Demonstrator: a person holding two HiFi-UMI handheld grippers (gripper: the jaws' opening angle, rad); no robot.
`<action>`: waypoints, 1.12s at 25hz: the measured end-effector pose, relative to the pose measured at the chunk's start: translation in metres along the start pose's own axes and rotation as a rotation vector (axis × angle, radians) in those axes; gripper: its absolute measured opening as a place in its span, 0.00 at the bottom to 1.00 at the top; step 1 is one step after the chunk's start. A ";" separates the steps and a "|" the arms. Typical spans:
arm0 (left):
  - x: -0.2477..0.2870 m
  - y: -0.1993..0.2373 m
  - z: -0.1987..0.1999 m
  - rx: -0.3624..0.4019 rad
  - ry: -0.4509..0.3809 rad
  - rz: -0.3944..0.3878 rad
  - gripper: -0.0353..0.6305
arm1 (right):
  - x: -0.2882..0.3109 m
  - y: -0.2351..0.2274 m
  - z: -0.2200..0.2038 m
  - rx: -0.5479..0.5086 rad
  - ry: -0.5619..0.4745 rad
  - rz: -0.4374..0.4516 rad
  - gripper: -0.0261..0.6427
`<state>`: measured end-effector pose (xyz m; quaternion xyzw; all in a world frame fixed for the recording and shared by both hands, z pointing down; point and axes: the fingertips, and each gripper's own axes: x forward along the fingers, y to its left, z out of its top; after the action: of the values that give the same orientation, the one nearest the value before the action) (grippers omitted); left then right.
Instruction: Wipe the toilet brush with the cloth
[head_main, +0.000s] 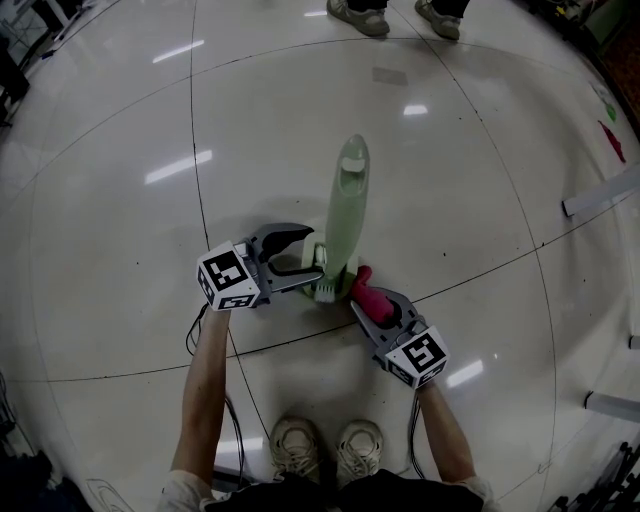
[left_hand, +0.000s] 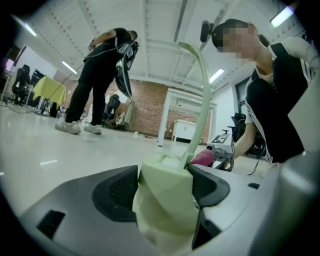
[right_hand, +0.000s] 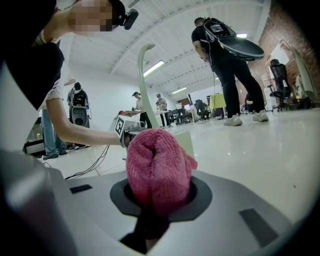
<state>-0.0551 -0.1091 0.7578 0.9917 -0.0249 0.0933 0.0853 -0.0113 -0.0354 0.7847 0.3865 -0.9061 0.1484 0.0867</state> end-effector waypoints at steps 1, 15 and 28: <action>0.001 0.000 0.000 -0.005 0.000 -0.012 0.49 | 0.000 0.001 0.000 0.002 0.000 0.002 0.14; -0.004 0.004 0.002 -0.045 -0.098 0.101 0.49 | -0.003 0.020 0.016 -0.046 -0.022 0.053 0.14; -0.002 -0.009 0.002 -0.046 -0.087 0.085 0.49 | 0.008 -0.002 0.015 -0.100 0.073 -0.059 0.14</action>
<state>-0.0566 -0.1007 0.7542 0.9906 -0.0727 0.0532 0.1026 -0.0159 -0.0473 0.7728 0.4027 -0.8968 0.1141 0.1432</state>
